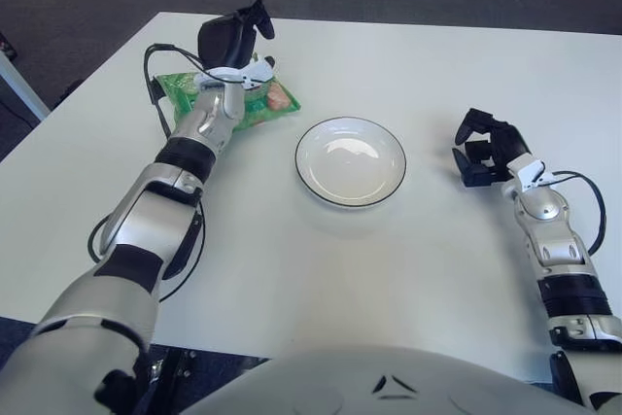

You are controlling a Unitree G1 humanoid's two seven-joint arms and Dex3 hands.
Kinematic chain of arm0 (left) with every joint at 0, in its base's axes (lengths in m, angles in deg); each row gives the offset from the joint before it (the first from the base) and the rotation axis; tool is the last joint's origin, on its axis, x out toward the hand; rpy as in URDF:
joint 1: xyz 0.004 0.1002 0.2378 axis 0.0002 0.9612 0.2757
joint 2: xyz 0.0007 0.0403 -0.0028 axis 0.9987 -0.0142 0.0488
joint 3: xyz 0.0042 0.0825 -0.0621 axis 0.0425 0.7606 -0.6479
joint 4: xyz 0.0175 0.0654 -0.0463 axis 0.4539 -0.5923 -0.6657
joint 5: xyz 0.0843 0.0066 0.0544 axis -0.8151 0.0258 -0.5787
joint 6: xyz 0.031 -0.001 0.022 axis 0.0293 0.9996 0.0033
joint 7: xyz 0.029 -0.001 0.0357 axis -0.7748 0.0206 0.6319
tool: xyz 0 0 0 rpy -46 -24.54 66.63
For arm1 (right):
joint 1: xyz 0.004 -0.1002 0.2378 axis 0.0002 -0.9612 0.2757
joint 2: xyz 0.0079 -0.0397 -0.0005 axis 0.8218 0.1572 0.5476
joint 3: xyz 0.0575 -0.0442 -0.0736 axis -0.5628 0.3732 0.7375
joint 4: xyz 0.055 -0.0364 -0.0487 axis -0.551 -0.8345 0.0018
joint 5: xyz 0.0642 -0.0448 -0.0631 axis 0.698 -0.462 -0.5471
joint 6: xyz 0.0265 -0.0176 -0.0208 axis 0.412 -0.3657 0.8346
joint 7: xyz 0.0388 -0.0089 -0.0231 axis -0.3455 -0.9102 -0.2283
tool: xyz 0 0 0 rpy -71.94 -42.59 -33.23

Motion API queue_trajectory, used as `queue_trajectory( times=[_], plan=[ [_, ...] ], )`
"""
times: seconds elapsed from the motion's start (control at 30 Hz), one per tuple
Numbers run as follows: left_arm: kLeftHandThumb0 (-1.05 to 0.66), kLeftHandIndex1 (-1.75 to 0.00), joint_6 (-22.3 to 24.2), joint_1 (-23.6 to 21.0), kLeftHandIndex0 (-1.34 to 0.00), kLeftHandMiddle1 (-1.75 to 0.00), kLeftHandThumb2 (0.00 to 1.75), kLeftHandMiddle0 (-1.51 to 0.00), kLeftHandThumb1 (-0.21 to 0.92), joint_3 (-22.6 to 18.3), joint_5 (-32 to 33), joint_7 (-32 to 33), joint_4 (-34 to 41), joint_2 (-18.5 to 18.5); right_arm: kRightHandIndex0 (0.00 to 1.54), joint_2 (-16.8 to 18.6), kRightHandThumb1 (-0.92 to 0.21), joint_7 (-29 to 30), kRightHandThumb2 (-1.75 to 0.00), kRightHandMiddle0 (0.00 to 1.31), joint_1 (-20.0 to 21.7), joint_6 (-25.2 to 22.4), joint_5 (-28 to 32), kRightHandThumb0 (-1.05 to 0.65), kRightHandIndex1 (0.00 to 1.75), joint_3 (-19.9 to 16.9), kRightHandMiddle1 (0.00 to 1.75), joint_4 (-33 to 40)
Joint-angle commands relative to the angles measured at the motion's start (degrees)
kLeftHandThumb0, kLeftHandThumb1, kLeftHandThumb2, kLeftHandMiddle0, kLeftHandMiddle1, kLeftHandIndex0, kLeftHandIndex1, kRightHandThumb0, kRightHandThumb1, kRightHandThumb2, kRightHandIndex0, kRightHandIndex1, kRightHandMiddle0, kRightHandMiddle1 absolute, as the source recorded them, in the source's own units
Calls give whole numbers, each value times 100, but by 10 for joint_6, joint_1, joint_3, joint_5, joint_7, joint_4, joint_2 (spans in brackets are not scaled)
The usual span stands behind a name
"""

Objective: Put the snack into the plate.

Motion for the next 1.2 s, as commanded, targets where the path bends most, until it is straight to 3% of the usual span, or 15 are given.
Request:
queue_trajectory(
  times=[0.0,0.4,0.67,0.83,0.97,1.07,1.17],
  plan=[
    [0,-175,-8,10,-68,-168,174,-91,-7,-4,-17,7,27,15,126,12,-31,-26,-132,62,-48,-44,-19,-48,175,28,175,-61],
    [0,-175,5,25,-69,-171,175,-90,-7,-12,-60,22,118,23,128,10,-31,-29,-133,62,-48,-45,-18,-49,175,29,175,-65],
    [0,-175,20,42,-69,-171,175,-90,-7,-10,-91,-8,174,38,125,9,-32,-26,-131,62,-49,-40,-21,-48,175,29,175,-64],
    [0,-175,67,59,-69,-171,175,-90,-7,-11,-113,-64,211,48,122,9,-32,-25,-131,62,-49,-46,-20,-48,175,29,175,-63],
    [0,-175,145,73,-68,-169,174,-92,-8,-15,-122,-152,248,46,124,11,-30,-22,-133,63,-48,-44,-20,-49,175,28,175,-62],
    [0,-175,181,79,-68,-168,174,-92,-8,-16,-129,-177,256,44,126,13,-29,-21,-134,63,-48,-46,-17,-49,175,27,175,-61],
    [0,-162,214,81,-61,-172,151,-77,11,-14,-142,-187,258,41,127,15,-28,-21,-136,65,-48,-46,-15,-50,175,25,175,-60]
  ],
)
